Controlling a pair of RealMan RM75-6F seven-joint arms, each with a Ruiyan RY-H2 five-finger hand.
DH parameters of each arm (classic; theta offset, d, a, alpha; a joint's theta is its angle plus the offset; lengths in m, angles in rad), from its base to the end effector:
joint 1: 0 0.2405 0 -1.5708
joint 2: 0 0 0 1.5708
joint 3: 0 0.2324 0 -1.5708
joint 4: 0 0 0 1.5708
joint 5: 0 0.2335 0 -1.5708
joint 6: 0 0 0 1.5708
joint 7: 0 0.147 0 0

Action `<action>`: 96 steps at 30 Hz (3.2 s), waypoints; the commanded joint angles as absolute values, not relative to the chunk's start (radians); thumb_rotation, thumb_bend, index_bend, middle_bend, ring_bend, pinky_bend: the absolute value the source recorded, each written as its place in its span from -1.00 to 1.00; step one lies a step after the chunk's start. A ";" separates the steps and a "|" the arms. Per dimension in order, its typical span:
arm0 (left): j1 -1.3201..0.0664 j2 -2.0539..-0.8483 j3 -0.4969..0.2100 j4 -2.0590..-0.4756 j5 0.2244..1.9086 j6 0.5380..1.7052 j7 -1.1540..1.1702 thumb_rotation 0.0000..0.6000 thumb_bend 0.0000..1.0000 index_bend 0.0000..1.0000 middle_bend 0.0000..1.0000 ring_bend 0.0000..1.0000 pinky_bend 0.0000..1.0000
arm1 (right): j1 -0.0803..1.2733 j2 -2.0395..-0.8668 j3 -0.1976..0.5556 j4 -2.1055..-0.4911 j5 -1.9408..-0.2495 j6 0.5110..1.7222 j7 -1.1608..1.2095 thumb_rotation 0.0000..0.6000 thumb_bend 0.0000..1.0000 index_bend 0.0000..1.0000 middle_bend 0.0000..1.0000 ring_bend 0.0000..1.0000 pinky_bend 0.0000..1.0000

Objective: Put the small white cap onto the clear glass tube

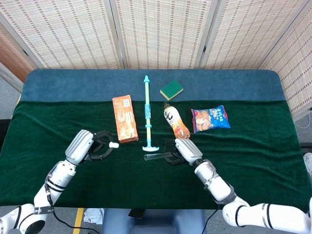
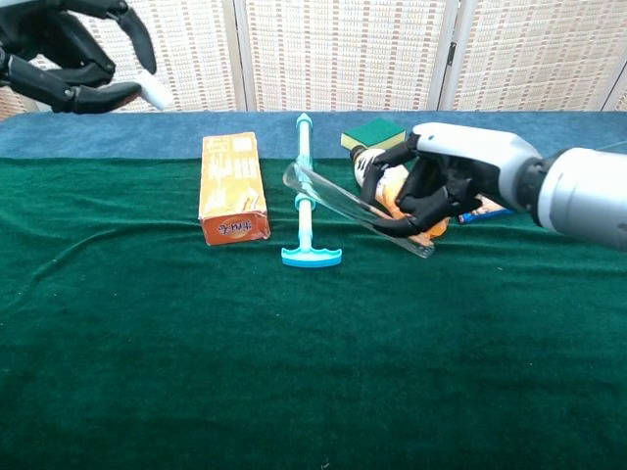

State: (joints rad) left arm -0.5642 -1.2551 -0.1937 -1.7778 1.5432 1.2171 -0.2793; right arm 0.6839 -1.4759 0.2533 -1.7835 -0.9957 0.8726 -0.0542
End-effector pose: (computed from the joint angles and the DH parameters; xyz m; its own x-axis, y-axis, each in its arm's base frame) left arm -0.1065 0.2911 0.0605 -0.0583 0.2269 0.9722 0.8503 -0.4989 0.1675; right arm -0.0835 -0.2939 -0.0362 -0.0553 -0.5336 0.8439 -0.9646 -0.1898 -0.1832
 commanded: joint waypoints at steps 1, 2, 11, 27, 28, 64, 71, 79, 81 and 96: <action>-0.569 -1.268 -0.193 -1.783 1.564 1.236 -0.256 1.00 -0.12 0.27 1.00 0.77 0.62 | 0.710 -1.502 0.280 -1.788 -0.945 0.878 -0.055 1.00 0.43 0.83 1.00 1.00 1.00; -0.569 -1.273 -0.192 -1.783 1.571 1.243 -0.247 1.00 -0.12 0.26 1.00 0.77 0.62 | 0.714 -1.508 0.284 -1.787 -0.936 0.881 -0.057 1.00 0.43 0.83 1.00 1.00 1.00; -0.578 -1.307 -0.182 -1.782 1.621 1.282 -0.208 1.00 -0.12 0.26 1.00 0.76 0.62 | 0.746 -1.570 0.322 -1.787 -0.884 0.931 -0.052 1.00 0.43 0.83 1.00 1.00 1.00; -0.604 -1.348 -0.181 -1.752 1.635 1.293 -0.145 1.00 -0.12 0.26 1.00 0.76 0.62 | 0.759 -1.608 0.329 -1.794 -0.885 0.953 -0.020 1.00 0.43 0.83 1.00 1.00 1.00; -0.604 -1.348 -0.180 -1.750 1.634 1.294 -0.145 1.00 -0.12 0.26 1.00 0.76 0.62 | 0.759 -1.608 0.329 -1.794 -0.888 0.954 -0.018 1.00 0.43 0.83 1.00 1.00 1.00; -0.621 -1.355 -0.171 -1.737 1.615 1.296 -0.159 1.00 -0.12 0.26 1.00 0.76 0.62 | 0.769 -1.621 0.328 -1.771 -0.900 0.949 0.022 1.00 0.43 0.83 1.00 1.00 1.00; -0.621 -1.357 -0.169 -1.737 1.619 1.301 -0.161 1.00 -0.12 0.26 1.00 0.76 0.62 | 0.773 -1.628 0.330 -1.766 -0.898 0.953 0.021 1.00 0.43 0.83 1.00 1.00 1.00; -0.624 -1.366 -0.169 -1.734 1.604 1.297 -0.193 1.00 -0.12 0.27 1.00 0.76 0.62 | 0.772 -1.638 0.331 -1.758 -0.924 0.950 0.045 1.00 0.43 0.83 1.00 1.00 1.00; -0.624 -1.367 -0.172 -1.735 1.597 1.295 -0.212 1.00 -0.12 0.27 1.00 0.76 0.62 | 0.770 -1.640 0.330 -1.755 -0.936 0.947 0.057 1.00 0.43 0.83 1.00 1.00 1.00; -0.623 -1.369 -0.171 -1.729 1.578 1.289 -0.276 1.00 -0.12 0.28 1.00 0.76 0.62 | 0.761 -1.657 0.336 -1.746 -0.983 0.955 0.102 1.00 0.43 0.83 1.00 1.00 1.00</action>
